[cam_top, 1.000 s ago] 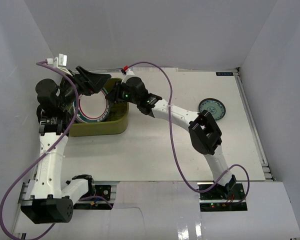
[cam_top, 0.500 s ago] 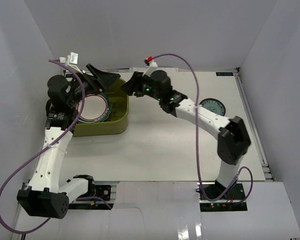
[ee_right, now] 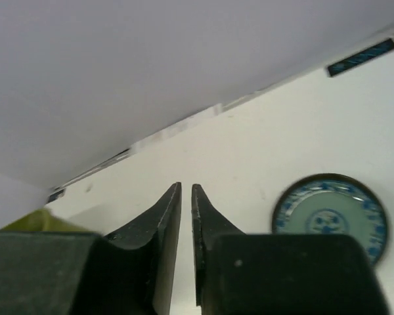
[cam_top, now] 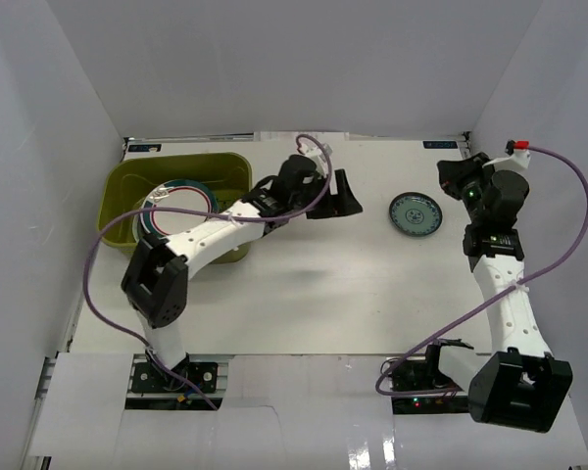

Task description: Place the plates into the plastic bin on the countertop

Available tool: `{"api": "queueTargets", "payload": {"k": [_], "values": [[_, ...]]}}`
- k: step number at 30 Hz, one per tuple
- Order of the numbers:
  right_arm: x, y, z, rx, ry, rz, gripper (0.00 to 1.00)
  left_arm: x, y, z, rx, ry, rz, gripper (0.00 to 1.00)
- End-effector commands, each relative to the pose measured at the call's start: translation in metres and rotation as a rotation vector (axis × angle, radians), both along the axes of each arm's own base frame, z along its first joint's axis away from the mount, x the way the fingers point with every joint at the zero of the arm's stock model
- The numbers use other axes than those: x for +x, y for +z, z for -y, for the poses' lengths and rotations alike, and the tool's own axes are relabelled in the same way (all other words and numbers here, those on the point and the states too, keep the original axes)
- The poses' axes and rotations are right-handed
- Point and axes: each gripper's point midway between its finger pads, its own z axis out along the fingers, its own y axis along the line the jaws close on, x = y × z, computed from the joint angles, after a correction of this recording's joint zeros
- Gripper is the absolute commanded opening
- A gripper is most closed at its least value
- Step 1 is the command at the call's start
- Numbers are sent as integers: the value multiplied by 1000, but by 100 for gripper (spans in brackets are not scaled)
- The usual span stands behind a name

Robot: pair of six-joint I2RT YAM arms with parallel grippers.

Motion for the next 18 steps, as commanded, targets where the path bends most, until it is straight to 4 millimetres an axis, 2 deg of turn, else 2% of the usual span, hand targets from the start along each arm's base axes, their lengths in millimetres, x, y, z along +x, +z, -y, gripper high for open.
{"api": "queueTargets", "payload": {"k": [1, 2, 3, 4, 5, 6, 7, 8, 9, 10, 11, 12, 13, 14, 15, 16, 17, 18], "values": [[-2, -77, 55, -23, -169, -205, 20, -3, -7, 34, 36, -4, 28, 89], [3, -97, 71, -6, -211, -245, 34, -6, -3, 45, 23, -27, 30, 89], [3, -112, 92, 13, -261, -282, 40, -14, -13, 58, 37, -62, 27, 89], [5, -126, 101, 25, -281, -317, 46, -20, -13, 63, 44, -84, 41, 89], [6, -153, 111, 73, -280, -387, 49, -31, -10, 72, 48, -120, 60, 89], [6, -163, 114, 101, -275, -411, 50, -36, -9, 74, 50, -143, 75, 89], [7, -173, 116, 122, -275, -429, 59, -44, 4, 75, 42, -178, 125, 90], [4, -193, 116, 170, -268, -472, 60, -54, 1, 73, 54, -207, 139, 92], [6, -197, 115, 188, -259, -467, 61, -69, 5, 76, 47, -255, 161, 96], [6, -202, 114, 203, -254, -473, 66, -81, 25, 70, 23, -280, 203, 98], [7, -211, 110, 224, -234, -488, 67, -91, 31, 65, 22, -309, 237, 98], [9, -214, 106, 252, -219, -479, 67, -109, 16, 59, 43, -345, 223, 98], [10, -224, 99, 285, -182, -500, 67, -122, 38, 49, 4, -364, 270, 98], [12, -227, 94, 302, -165, -503, 67, -134, 39, 44, -2, -381, 274, 98], [15, -229, 92, 324, -155, -499, 67, -146, 20, 32, 20, -394, 247, 98], [17, -238, 90, 335, -152, -522, 64, -155, 39, 19, -20, -393, 283, 98], [17, -243, 86, 333, -151, -537, 62, -162, 38, 11, -21, -395, 289, 98], [18, -247, 86, 324, -158, -545, 61, -169, 21, -1, 2, -395, 272, 98]]}}
